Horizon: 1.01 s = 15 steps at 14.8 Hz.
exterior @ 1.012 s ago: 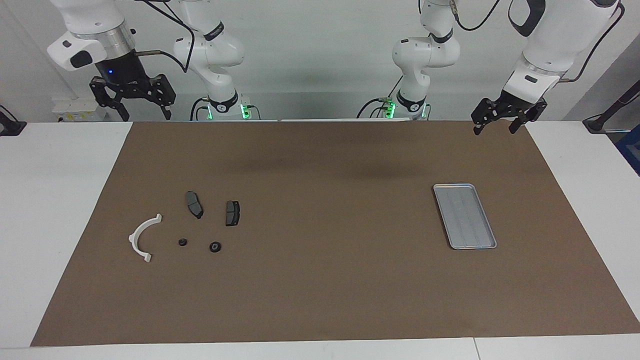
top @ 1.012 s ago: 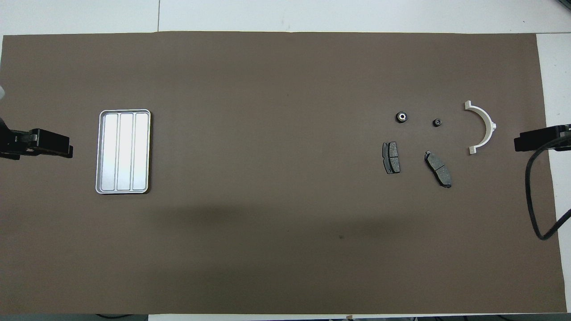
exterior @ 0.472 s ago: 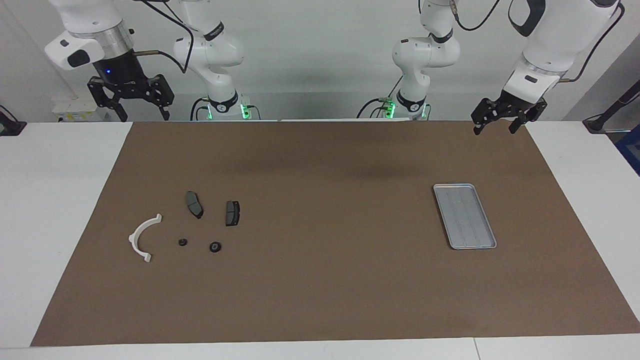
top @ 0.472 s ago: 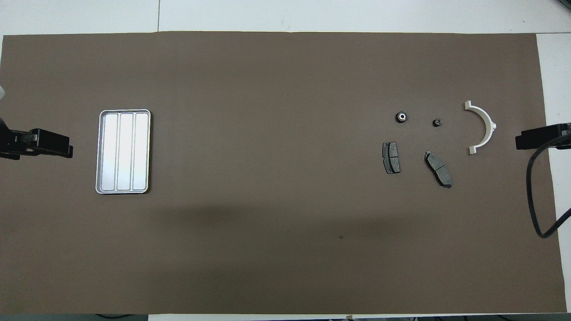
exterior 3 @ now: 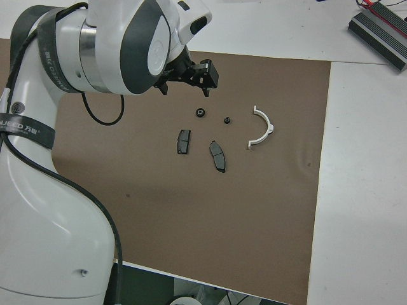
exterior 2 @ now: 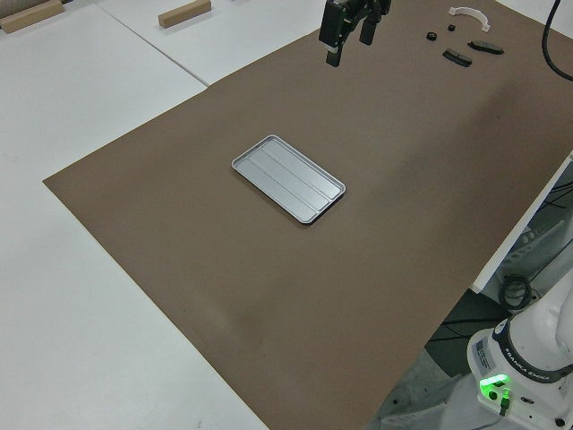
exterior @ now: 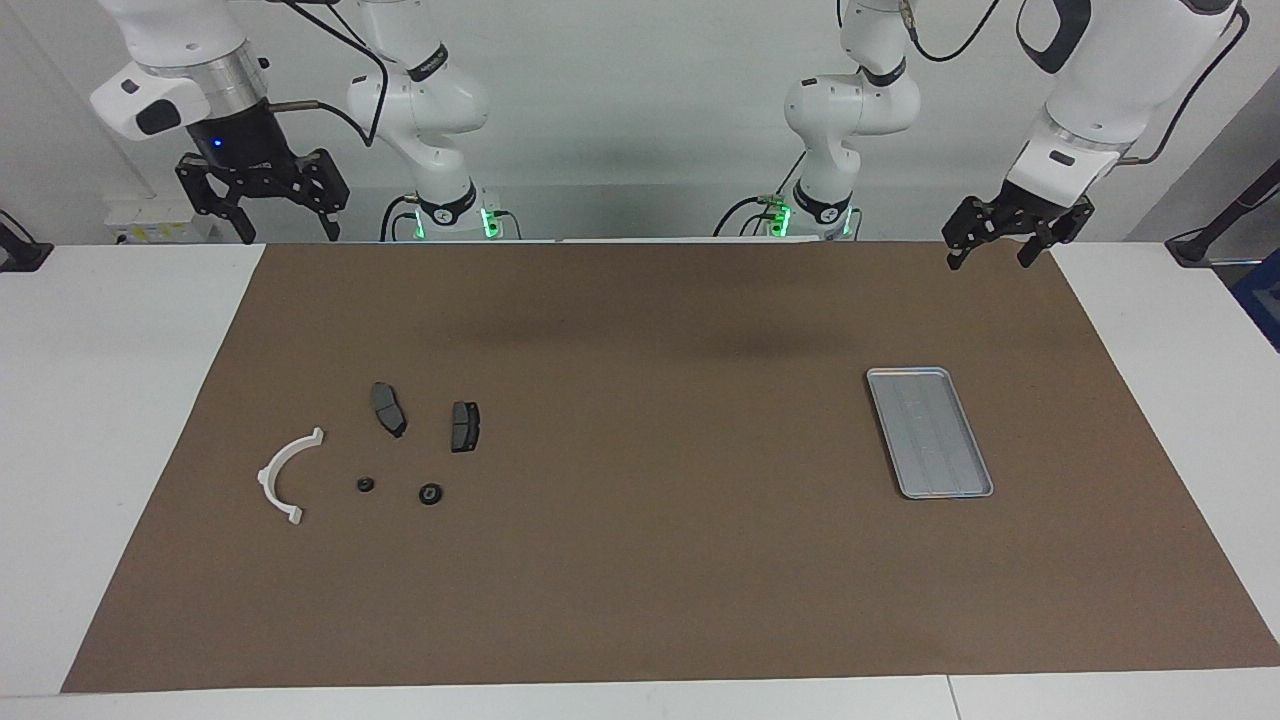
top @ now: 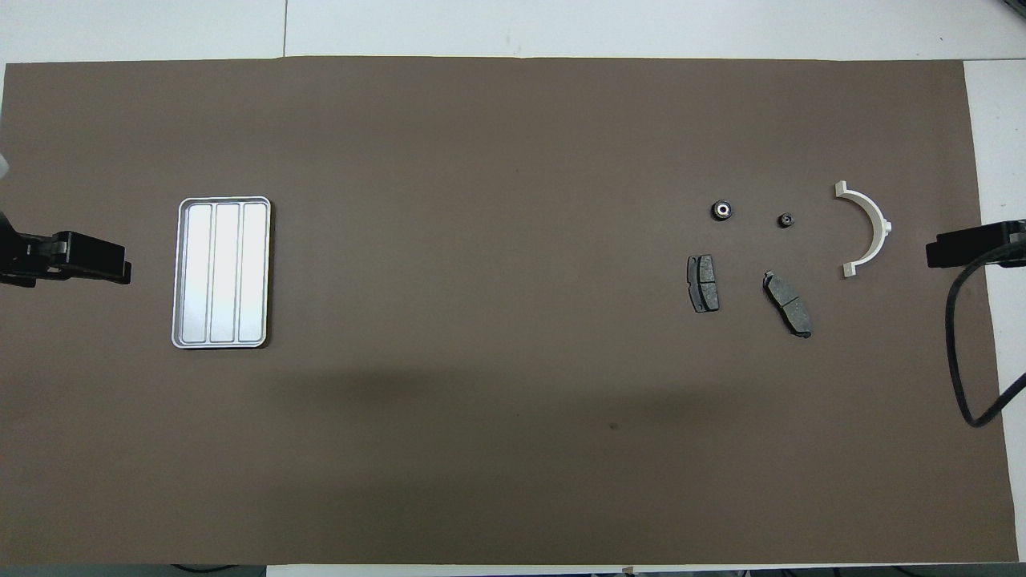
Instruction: Pick bearing gear from pile to tray
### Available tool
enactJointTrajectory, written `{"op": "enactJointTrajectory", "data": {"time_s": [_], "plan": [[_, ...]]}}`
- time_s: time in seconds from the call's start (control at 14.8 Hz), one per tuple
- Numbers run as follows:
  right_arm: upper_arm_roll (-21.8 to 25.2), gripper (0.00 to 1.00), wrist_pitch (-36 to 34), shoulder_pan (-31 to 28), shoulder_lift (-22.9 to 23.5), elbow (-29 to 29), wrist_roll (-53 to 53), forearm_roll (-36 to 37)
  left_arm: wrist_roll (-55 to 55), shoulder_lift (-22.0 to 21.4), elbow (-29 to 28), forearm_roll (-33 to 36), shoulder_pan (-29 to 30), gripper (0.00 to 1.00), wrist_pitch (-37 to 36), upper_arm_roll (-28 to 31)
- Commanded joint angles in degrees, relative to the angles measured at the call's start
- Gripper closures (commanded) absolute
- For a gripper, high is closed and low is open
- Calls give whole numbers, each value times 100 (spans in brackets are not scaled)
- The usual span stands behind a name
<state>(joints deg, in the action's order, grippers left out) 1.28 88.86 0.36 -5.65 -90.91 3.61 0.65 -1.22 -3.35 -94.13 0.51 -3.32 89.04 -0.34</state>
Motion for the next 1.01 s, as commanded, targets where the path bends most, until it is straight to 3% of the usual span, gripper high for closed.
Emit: {"op": "enactJointTrajectory", "data": {"time_s": [0.0,0.67,0.94], "plan": [[-31,0,123,-80,-50,-94,307,-38,25,-166,-185,-42,-72,0,70,60],[-57,0,228,16,-33,-138,-351,-47,78,-166,-150,-42,-81,0,148,52],[-57,0,640,16,37,-383,-528,-12,43,-166,-150,-42,-72,0,201,60]]}}
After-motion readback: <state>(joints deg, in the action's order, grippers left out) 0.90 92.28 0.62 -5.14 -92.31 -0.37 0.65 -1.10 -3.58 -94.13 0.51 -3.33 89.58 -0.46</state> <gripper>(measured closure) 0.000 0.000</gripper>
